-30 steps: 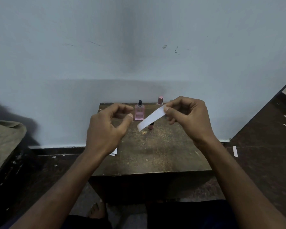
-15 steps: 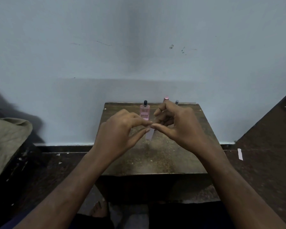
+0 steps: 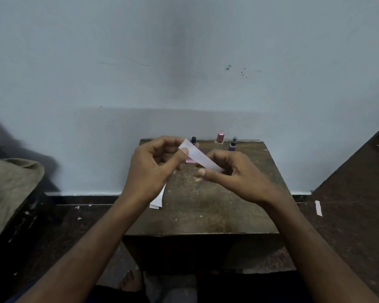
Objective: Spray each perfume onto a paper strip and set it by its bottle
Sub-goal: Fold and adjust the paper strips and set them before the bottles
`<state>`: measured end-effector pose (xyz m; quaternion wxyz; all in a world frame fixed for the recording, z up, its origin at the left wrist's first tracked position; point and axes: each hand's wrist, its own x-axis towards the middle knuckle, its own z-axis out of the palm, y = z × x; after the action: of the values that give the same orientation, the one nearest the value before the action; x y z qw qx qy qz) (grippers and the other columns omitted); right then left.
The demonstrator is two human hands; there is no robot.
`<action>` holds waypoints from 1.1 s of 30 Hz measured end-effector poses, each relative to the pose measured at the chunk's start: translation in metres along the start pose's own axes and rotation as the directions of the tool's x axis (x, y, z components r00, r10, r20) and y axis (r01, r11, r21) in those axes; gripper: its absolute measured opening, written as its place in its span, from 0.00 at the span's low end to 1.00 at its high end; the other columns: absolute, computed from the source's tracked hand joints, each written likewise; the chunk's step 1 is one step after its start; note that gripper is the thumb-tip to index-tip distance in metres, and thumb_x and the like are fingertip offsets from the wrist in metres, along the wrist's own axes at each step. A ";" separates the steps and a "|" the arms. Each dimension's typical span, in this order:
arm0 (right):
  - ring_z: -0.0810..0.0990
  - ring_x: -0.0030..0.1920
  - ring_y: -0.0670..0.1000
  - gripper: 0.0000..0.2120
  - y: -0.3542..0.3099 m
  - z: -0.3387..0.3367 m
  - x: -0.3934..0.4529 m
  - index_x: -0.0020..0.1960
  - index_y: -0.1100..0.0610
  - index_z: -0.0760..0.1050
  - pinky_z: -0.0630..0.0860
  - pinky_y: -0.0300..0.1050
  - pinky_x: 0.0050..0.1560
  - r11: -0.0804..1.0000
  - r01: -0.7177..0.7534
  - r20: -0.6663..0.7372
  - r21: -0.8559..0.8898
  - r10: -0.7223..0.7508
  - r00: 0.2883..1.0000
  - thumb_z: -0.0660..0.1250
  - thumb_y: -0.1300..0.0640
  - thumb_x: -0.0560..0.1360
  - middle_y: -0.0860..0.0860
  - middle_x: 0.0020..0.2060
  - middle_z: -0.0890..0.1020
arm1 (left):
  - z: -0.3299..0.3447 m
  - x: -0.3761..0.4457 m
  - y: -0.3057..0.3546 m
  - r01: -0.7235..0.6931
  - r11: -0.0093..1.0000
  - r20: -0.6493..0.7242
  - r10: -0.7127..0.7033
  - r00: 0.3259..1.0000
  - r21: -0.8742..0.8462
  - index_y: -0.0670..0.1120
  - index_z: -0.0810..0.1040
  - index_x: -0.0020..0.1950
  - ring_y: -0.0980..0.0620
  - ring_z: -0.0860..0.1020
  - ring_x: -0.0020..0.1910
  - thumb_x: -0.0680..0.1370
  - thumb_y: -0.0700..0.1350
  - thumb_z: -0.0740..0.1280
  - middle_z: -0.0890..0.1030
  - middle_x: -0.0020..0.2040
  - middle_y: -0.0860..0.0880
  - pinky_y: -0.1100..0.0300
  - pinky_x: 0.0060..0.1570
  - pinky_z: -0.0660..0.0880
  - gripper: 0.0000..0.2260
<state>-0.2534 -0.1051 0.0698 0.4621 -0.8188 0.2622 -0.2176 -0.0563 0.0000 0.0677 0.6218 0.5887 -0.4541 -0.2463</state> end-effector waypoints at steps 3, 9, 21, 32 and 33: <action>0.88 0.45 0.53 0.08 0.001 -0.002 0.000 0.57 0.58 0.83 0.84 0.46 0.48 0.996 -0.023 -0.007 0.086 0.023 1.000 0.76 0.59 0.79 0.53 0.46 0.89 | -0.004 0.002 0.001 0.083 0.996 -0.063 -0.085 0.994 -0.035 0.45 0.86 0.53 0.54 0.82 0.32 0.79 0.41 0.76 0.88 0.42 0.50 0.69 0.33 0.74 0.04; 0.86 0.41 0.57 0.07 0.001 -0.010 0.000 0.56 0.65 0.83 0.85 0.48 0.47 0.967 -0.034 -0.127 0.252 0.068 0.990 0.73 0.64 0.80 0.61 0.44 0.88 | -0.007 0.002 0.001 0.146 0.989 -0.087 -0.148 0.985 -0.033 0.45 0.86 0.53 0.50 0.84 0.34 0.79 0.42 0.76 0.89 0.43 0.48 0.70 0.32 0.74 0.04; 0.86 0.38 0.53 0.10 0.014 -0.024 0.001 0.55 0.63 0.84 0.83 0.45 0.42 0.938 -0.086 -0.355 0.335 0.210 0.911 0.73 0.56 0.81 0.58 0.41 0.88 | -0.008 0.003 -0.009 0.074 0.919 -0.054 -0.057 0.997 0.386 0.55 0.85 0.50 0.59 0.85 0.35 0.77 0.50 0.78 0.88 0.41 0.57 0.56 0.42 0.83 0.04; 0.85 0.36 0.50 0.10 0.022 -0.025 0.006 0.52 0.64 0.84 0.85 0.44 0.41 0.915 -0.205 -0.438 0.347 0.352 0.827 0.71 0.56 0.82 0.57 0.39 0.88 | -0.016 0.012 -0.012 0.335 0.891 0.141 -0.390 0.910 0.305 0.52 0.88 0.46 0.62 0.81 0.33 0.70 0.52 0.81 0.88 0.38 0.56 0.59 0.40 0.77 0.08; 0.85 0.36 0.50 0.10 0.021 -0.025 0.006 0.52 0.64 0.84 0.86 0.43 0.41 0.917 -0.208 -0.437 0.340 0.350 0.828 0.71 0.56 0.82 0.57 0.39 0.88 | -0.017 0.015 -0.012 0.360 0.922 0.216 -0.384 0.898 0.146 0.50 0.88 0.46 0.62 0.78 0.30 0.70 0.51 0.81 0.87 0.36 0.55 0.62 0.36 0.74 0.09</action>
<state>-0.2687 -0.1343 0.0639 0.5175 -0.6159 0.4553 -0.3815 -0.0318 -0.0067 0.0618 0.4727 0.6613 -0.4170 -0.4066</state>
